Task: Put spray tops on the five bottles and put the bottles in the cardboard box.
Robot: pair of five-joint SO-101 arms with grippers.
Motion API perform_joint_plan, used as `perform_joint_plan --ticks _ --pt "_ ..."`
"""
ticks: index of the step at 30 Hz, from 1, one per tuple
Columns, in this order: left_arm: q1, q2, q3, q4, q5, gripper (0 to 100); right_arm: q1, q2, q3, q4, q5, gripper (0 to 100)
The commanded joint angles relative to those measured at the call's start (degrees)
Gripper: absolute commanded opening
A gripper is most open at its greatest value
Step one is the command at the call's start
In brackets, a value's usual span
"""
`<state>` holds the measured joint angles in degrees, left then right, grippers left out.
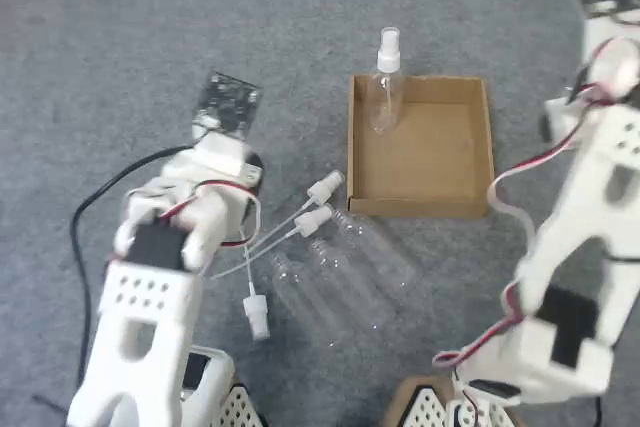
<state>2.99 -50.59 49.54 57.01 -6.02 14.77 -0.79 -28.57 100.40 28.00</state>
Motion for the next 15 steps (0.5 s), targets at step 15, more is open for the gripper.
perform_joint_plan --ticks 15 --pt "-3.78 -13.71 -34.59 14.07 9.76 1 -52.44 -39.87 51.78 -31.34 -18.02 0.5"
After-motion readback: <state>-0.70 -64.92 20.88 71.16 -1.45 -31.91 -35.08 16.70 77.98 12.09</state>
